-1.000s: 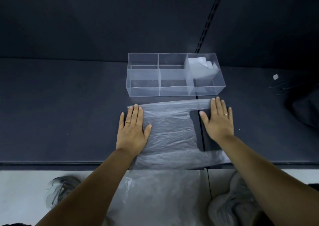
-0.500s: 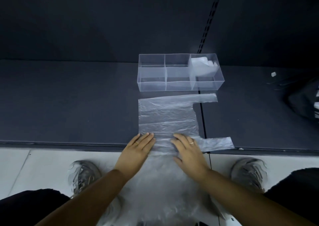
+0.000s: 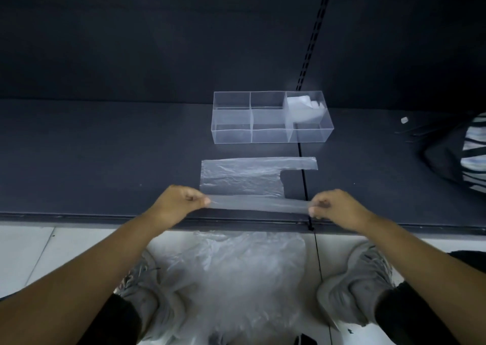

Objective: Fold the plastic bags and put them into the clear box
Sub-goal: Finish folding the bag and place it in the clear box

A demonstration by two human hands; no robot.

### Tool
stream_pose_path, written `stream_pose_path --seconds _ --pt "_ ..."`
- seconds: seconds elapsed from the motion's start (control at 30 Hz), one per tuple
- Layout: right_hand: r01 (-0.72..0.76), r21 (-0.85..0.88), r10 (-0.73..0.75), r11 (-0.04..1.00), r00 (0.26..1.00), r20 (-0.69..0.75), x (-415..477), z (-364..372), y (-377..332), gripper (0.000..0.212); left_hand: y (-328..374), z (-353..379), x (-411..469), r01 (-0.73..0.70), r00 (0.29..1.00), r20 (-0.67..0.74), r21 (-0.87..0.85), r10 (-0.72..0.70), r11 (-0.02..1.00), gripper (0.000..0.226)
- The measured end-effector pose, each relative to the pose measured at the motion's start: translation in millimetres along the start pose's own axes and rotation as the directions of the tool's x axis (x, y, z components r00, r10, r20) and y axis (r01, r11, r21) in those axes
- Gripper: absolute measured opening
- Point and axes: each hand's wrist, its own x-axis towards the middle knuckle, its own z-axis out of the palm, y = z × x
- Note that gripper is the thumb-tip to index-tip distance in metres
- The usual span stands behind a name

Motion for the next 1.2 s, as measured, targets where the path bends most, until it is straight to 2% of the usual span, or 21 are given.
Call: stream_pose_path --seconds 0.07,0.13,0.27,0.43,0.5,0.63,0.7,0.77,0.8,0.87,0.9,0.97,1.0,1.07,1.13,1.2 --pt "-0.075 0.226 0.072 0.971 0.997 0.022 5 -19 3 0.009 0 -7 10 0.058 0.998 -0.026 -0.086 -0.060 0.995 0.002" --pt "-0.140 0.377 0.147 0.916 0.989 0.010 12 -31 4 0.010 0 -8 22 0.091 0.993 -0.060 -0.167 -0.102 0.982 0.006" --pt "-0.175 0.525 0.263 0.833 0.960 -0.097 38 -35 6 0.012 4 -3 54 0.120 0.978 -0.135 -0.254 -0.158 0.960 0.027" --pt "-0.147 0.487 0.358 0.861 0.855 -0.375 81 -23 2 0.013 8 5 95 0.145 0.944 -0.276 -0.148 -0.182 0.978 0.015" --pt "-0.158 0.458 0.368 0.875 0.831 -0.417 94 -19 2 0.010 4 8 105 0.172 0.930 -0.319 -0.067 -0.184 0.983 0.022" --pt "-0.247 0.319 0.380 0.915 0.790 -0.481 113 -13 7 0.020 1 14 113 0.239 0.910 -0.383 0.174 -0.158 0.955 0.031" --pt "-0.262 0.279 0.373 0.924 0.779 -0.504 117 -12 8 0.019 4 18 112 0.236 0.877 -0.476 0.292 -0.073 0.927 0.023" --pt "-0.265 0.254 0.362 0.930 0.779 -0.512 120 -12 8 0.017 7 26 107 0.153 0.805 -0.580 0.406 0.125 0.901 0.019" --pt "-0.272 0.240 0.359 0.932 0.781 -0.511 120 -12 8 0.017 8 32 104 0.054 0.773 -0.579 0.467 0.259 0.883 0.019" --pt "-0.291 0.226 0.367 0.930 0.782 -0.504 120 -12 7 0.015 7 49 97 -0.157 0.758 -0.443 0.588 0.479 0.793 0.024" --pt "-0.307 0.227 0.381 0.924 0.774 -0.506 118 -12 4 0.015 2 57 93 -0.229 0.787 -0.332 0.626 0.520 0.746 0.030" --pt "-0.338 0.217 0.400 0.916 0.722 -0.564 115 -8 -7 0.020 -9 69 86 -0.257 0.878 -0.146 0.659 0.455 0.707 0.044" --pt "-0.336 0.179 0.370 0.925 0.685 -0.627 113 -2 -16 0.023 -15 73 83 -0.237 0.908 -0.095 0.686 0.408 0.687 0.053" --pt "-0.242 0.016 0.174 0.970 0.652 -0.738 110 21 -44 0.028 -26 79 80 -0.188 0.933 -0.054 0.769 0.355 0.611 0.067" --pt "-0.025 -0.152 -0.085 0.988 0.735 -0.672 108 59 -80 0.031 -29 82 79 -0.163 0.938 -0.048 0.813 0.344 0.558 0.073" --pt "0.187 -0.216 -0.268 0.958 0.852 -0.450 109 100 -109 0.037 -29 83 78 -0.153 0.949 -0.026 0.833 0.313 0.532 0.072"
